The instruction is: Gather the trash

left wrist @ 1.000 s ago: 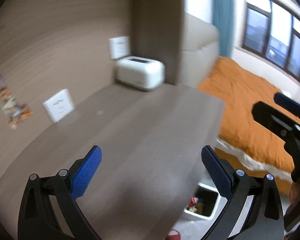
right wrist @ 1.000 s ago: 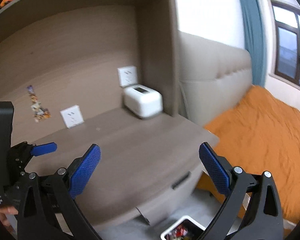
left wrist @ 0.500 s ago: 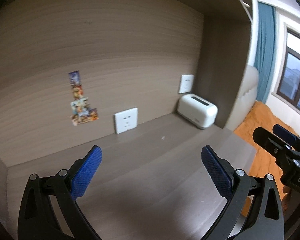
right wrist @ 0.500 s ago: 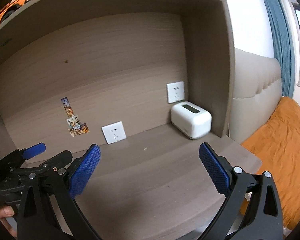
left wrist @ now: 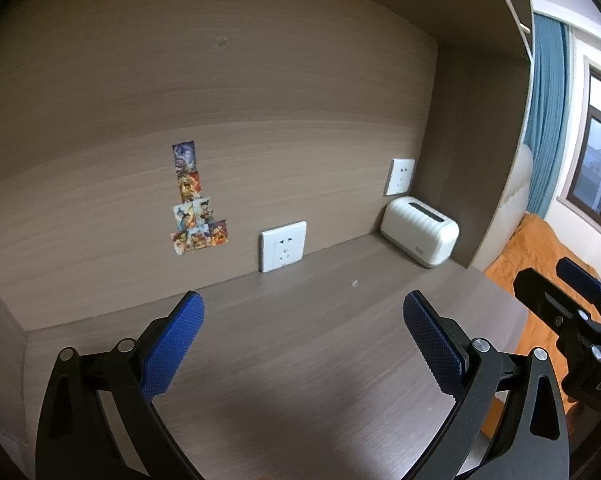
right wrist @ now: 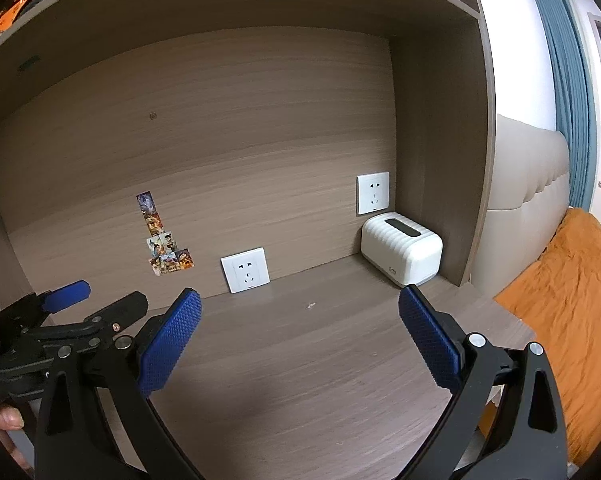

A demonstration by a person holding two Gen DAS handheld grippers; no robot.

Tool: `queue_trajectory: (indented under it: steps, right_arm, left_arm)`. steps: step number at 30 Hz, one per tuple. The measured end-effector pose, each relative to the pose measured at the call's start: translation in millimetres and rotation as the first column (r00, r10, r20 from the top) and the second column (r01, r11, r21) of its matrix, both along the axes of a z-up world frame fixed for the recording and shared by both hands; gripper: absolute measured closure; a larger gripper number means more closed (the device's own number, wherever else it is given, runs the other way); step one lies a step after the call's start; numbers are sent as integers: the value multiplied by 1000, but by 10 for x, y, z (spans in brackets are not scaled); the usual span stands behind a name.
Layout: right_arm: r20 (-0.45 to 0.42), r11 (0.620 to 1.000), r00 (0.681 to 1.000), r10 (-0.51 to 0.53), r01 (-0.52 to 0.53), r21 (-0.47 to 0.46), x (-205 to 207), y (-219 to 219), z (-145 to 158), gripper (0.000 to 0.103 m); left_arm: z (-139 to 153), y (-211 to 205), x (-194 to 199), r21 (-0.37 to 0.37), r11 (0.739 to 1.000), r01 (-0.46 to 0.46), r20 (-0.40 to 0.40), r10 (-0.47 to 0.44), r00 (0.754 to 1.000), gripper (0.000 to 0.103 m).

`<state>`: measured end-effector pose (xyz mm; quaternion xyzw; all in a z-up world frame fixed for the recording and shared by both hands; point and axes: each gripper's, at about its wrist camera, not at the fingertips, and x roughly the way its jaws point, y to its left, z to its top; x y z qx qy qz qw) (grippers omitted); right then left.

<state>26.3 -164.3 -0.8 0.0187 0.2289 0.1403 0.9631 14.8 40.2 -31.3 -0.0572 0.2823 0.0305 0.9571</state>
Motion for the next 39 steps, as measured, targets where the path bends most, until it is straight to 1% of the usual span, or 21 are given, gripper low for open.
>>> queue_trajectory:
  steps: [4, 10, 14, 19, 29, 39]
  right_arm:
    - [-10, 1000, 1000, -13, 13, 1, 18, 48, -15, 5]
    - [-17, 999, 999, -33, 33, 0, 24, 90, -30, 5]
    - [-19, 999, 999, -42, 42, -7, 30, 127, -38, 5]
    - [-22, 999, 998, -54, 54, -6, 42, 144, -37, 5]
    - [-22, 998, 997, -68, 68, -5, 51, 172, -36, 5]
    - [-26, 997, 996, -80, 80, 5, 48, 155, -25, 5]
  left_arm:
    - [3, 30, 18, 8, 1000, 15, 2, -15, 1000, 5]
    - [32, -18, 34, 69, 996, 53, 23, -54, 998, 5]
    - [44, -53, 57, 93, 993, 67, 28, -70, 997, 5]
    - [46, -26, 93, 79, 993, 89, 24, -91, 996, 5]
    - [51, -19, 147, 80, 990, 115, 23, -117, 993, 5]
    - [87, -50, 175, 110, 986, 128, 40, -133, 990, 5]
